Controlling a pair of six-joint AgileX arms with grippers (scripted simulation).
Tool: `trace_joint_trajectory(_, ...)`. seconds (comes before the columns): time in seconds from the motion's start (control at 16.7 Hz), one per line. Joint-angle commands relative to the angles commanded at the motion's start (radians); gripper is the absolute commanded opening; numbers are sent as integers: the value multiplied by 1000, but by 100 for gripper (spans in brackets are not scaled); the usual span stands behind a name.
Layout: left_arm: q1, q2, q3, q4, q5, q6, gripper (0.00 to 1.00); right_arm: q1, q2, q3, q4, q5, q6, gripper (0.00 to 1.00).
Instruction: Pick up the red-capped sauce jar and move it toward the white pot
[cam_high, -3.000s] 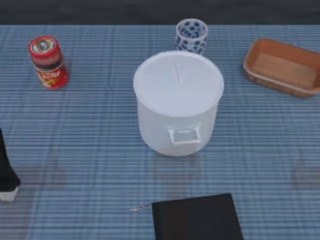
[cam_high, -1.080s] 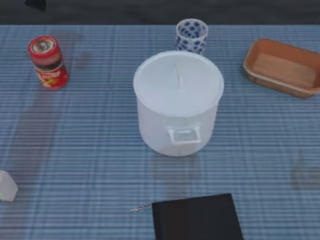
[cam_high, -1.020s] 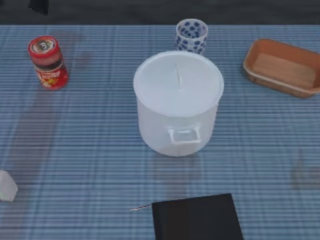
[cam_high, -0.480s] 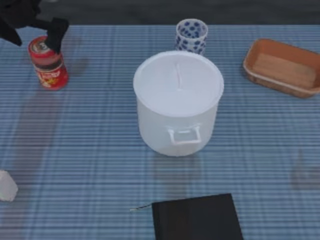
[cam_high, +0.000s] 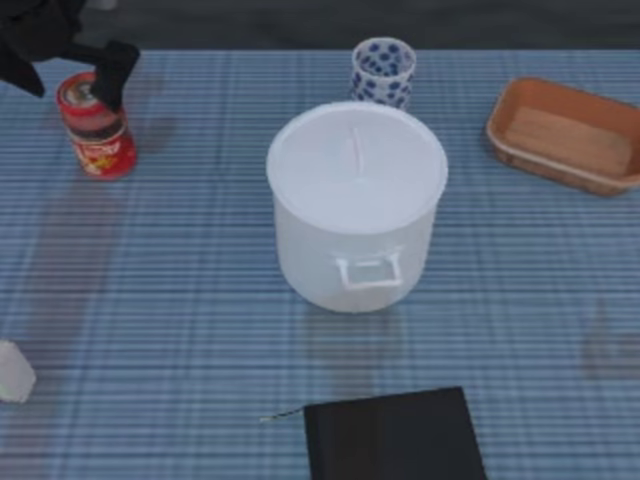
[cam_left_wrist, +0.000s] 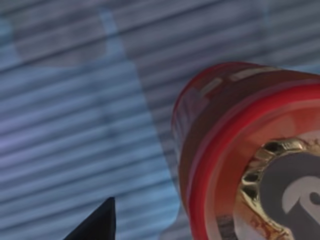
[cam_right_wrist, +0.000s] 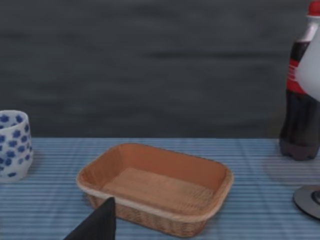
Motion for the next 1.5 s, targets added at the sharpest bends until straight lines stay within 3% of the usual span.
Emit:
trace_joint_trajectory(0.48,0,-32,-245,212,-1,-4,100,0,0,0,0,0,0,100)
trace_joint_trajectory(0.72,0,-33,-255,222,-2,-4,100,0,0,0,0,0,0,100)
trace_joint_trajectory(1.5,0,-33,-255,222,-2,-4,2,0,0,0,0,0,0,100)
